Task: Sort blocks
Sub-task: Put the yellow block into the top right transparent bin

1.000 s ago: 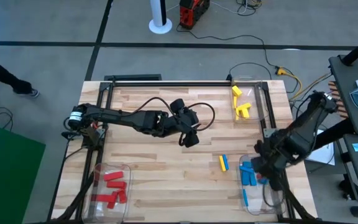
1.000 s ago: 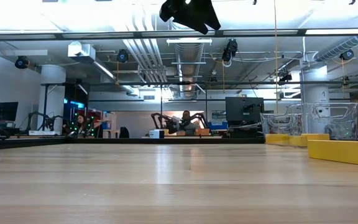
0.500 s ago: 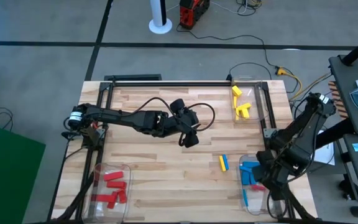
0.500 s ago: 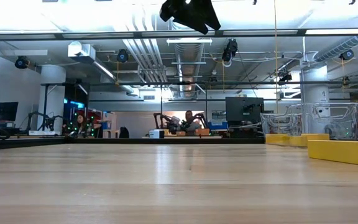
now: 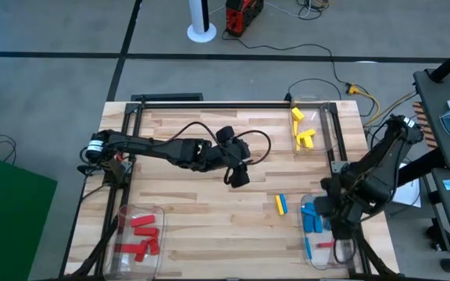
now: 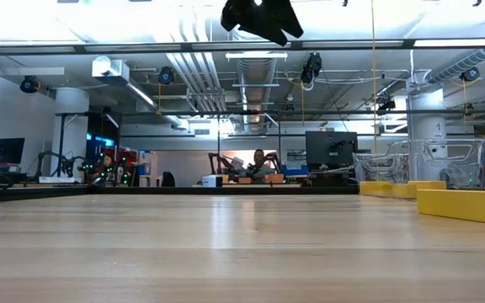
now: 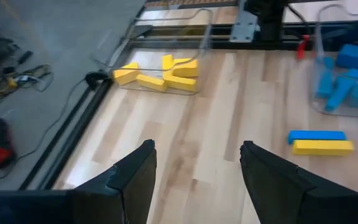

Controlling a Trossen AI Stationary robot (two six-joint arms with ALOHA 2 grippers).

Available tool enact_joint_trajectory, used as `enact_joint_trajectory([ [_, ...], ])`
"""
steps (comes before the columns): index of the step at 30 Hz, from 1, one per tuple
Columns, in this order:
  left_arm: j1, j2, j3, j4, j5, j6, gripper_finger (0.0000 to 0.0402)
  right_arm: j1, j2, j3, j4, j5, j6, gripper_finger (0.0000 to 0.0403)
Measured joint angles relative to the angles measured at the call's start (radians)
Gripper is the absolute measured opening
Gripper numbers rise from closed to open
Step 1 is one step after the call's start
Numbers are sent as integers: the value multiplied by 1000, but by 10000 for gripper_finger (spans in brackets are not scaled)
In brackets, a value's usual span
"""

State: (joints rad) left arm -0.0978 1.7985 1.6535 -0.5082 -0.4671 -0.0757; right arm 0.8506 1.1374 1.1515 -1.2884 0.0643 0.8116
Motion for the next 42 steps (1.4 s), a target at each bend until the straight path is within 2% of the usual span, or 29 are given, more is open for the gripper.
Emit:
enact_joint_trajectory([
  [5, 0, 0, 0, 1, 36, -17, 208, -84, -31, 0, -12, 133, -12, 12],
  [9, 0, 0, 0, 1, 36, -106, 208, -172, -48, 0, -15, 263, -12, 12],
  [17, 0, 0, 0, -1, 41, -586, 208, -355, -50, 0, -11, 296, 11, 12],
  [20, 0, 0, -1, -1, 94, -740, 208, -395, -50, 0, -9, 296, 17, 12],
  [22, -1, 2, -1, -2, 135, -787, 207, -415, -53, 0, -8, 296, 18, 12],
  [25, -11, 18, -2, 8, 174, -782, 195, -436, -61, 0, -8, 302, 25, 12],
  [28, -27, 49, -5, 43, 196, -722, 161, -450, -77, 0, -6, 303, 34, 12],
  [31, -39, 78, -4, 42, 200, -648, 102, -453, -104, 0, 11, 302, 59, 12],
  [34, -39, 88, -3, 47, 220, -647, 25, -453, -129, 0, 57, 262, 67, 12],
  [35, -37, 90, -3, 62, 226, -656, 13, -453, -136, 0, 75, 244, 63, 12],
  [42, -35, 57, -1, 109, 217, -658, 1, -469, -91, -2, 191, 156, 6, 12],
])
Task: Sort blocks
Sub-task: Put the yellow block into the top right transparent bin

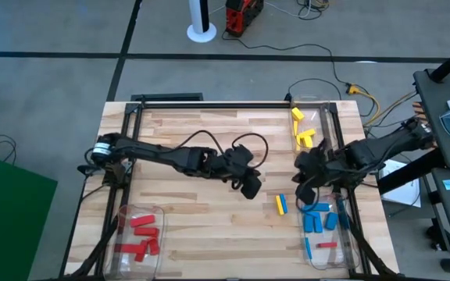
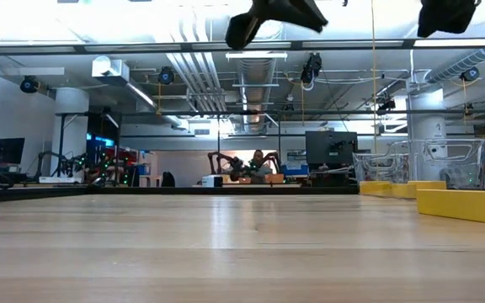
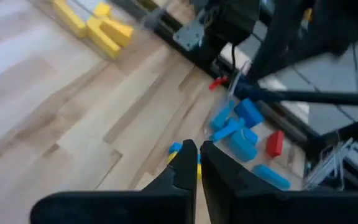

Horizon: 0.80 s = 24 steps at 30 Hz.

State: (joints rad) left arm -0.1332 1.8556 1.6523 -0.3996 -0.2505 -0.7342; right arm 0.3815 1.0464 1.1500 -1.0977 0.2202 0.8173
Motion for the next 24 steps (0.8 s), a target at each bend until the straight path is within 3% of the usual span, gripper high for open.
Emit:
enact_joint_trajectory([
  [8, 4, -60, 1, -6, -98, -5, 0, -9, 127, -2, 26, -80, -52, 12],
  [13, 6, -141, 1, -39, -230, 39, 0, -9, 188, -3, 33, -89, -48, 12],
  [17, 17, -230, 1, -57, -296, 124, 0, -10, 245, -3, 34, -116, 19, 12],
  [24, 49, -366, 1, -93, -302, 275, 0, -30, 370, 2, 46, -195, 176, 12],
])
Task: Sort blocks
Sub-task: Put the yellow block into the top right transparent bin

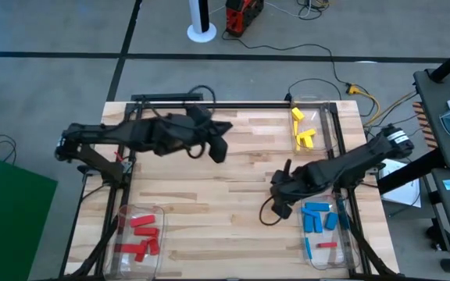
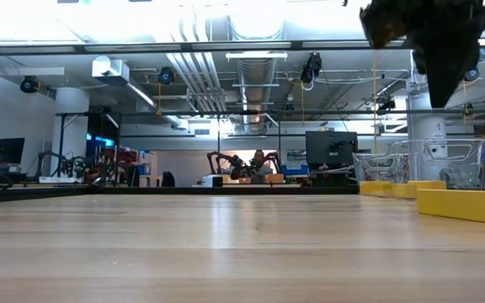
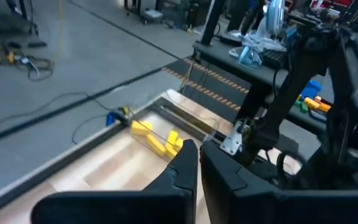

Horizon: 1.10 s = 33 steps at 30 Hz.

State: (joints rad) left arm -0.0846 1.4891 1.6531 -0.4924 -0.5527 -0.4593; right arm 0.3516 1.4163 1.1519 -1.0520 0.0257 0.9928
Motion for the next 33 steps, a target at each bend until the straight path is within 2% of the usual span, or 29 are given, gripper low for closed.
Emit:
enact_joint_trajectory([
  [7, 1, -86, 0, -78, 3, 66, 0, -26, 105, 0, 41, -30, 46, 12],
  [17, 1, -192, 0, -247, 1, 66, 0, -32, 287, 1, 72, -40, 61, 12],
  [26, 1, -226, 0, -251, -30, 111, 0, -32, 299, 1, 184, -25, 115, 12],
  [33, 1, -209, 0, -252, -31, 136, 0, -32, 295, 33, 6, 24, 155, 12],
])
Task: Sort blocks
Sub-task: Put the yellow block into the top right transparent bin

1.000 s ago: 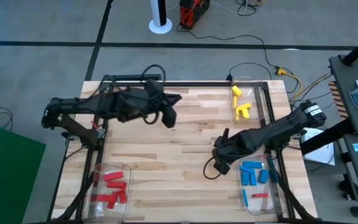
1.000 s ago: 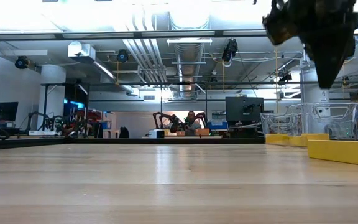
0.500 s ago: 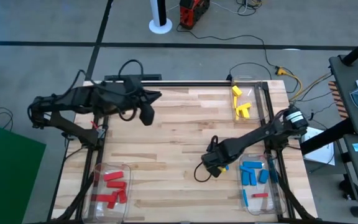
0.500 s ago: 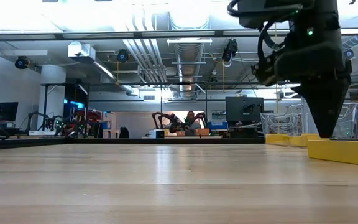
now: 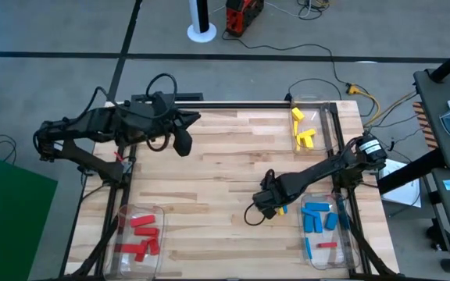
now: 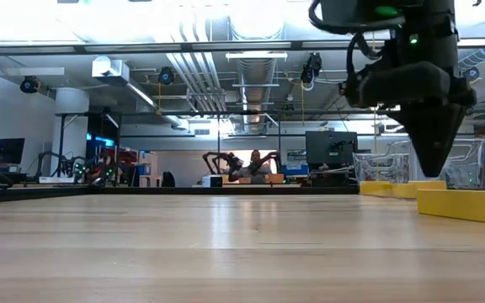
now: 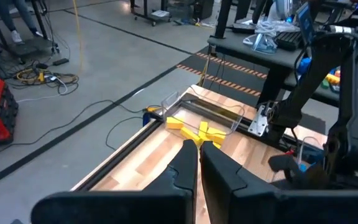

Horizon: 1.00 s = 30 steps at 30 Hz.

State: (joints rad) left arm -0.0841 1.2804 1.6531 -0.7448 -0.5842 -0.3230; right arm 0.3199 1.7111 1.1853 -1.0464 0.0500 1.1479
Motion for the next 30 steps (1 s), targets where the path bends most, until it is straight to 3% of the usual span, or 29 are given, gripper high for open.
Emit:
enact_joint_trajectory([
  [9, 0, 32, 0, -2, 0, 1, 0, -2, 22, -25, -52, -3, -6, 12],
  [19, 0, 35, 0, -2, 0, 0, 0, -2, 22, -15, 86, -8, 13, 12],
  [26, 0, 34, 0, -3, 0, 0, 0, -2, 13, 47, -106, 11, 13, 12],
  [30, 0, 34, 0, -5, 0, 0, 0, -2, 35, 38, -103, 4, 10, 12],
])
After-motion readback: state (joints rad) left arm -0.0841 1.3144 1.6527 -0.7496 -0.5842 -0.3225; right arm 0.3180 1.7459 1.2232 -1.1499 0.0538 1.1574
